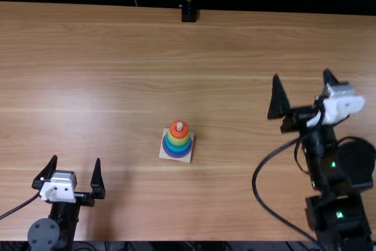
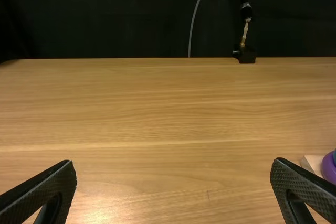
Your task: Build the Hanoi tower: stack the rings onto the peg from bottom to top in this color order: purple, dark blue, light blue, dark green, light green, yellow, orange.
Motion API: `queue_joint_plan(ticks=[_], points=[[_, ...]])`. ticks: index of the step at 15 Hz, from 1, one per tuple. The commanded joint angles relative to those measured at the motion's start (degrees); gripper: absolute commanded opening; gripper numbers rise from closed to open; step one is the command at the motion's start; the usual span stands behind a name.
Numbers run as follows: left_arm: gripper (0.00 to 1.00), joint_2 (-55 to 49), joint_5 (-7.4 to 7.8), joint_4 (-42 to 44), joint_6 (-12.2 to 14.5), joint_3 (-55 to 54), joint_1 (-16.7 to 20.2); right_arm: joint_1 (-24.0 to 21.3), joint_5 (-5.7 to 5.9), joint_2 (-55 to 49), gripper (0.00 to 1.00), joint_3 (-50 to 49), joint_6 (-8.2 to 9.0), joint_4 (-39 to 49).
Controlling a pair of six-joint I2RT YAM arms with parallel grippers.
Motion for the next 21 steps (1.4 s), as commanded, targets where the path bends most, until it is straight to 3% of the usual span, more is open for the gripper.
queue_joint_plan(ticks=[1, 5, 7, 8, 10, 21], points=[[1.0, -0.6, -0.44, -0.3, 0.8, -2.1, 0.4, -0.9, -0.7, -9.1, 1.0, -6.2, -3.65, 1.1], [1.0, -0.6, -0.44, -0.3, 0.8, -2.1, 0.4, -3.0, -0.49, -35.3, 1.0, -23.9, -3.86, 2.3], [1.0, -0.6, -0.44, -0.3, 0.8, -2.1, 0.4, -3.1, -0.06, -43.3, 1.0, -28.8, -3.44, 2.3], [1.0, -0.6, -0.44, -0.3, 0.8, -2.1, 0.4, -3.4, 0.67, -46.1, 1.0, -31.0, -3.33, 1.8], [1.0, -0.6, -0.44, -0.3, 0.8, -2.1, 0.4, -5.1, 2.36, -49.3, 1.0, -34.6, -3.44, 1.8], [1.0, -0.6, -0.44, -0.3, 0.8, -2.1, 0.4, -6.6, 2.47, -51.0, 1.0, -42.0, -3.33, 2.3]])
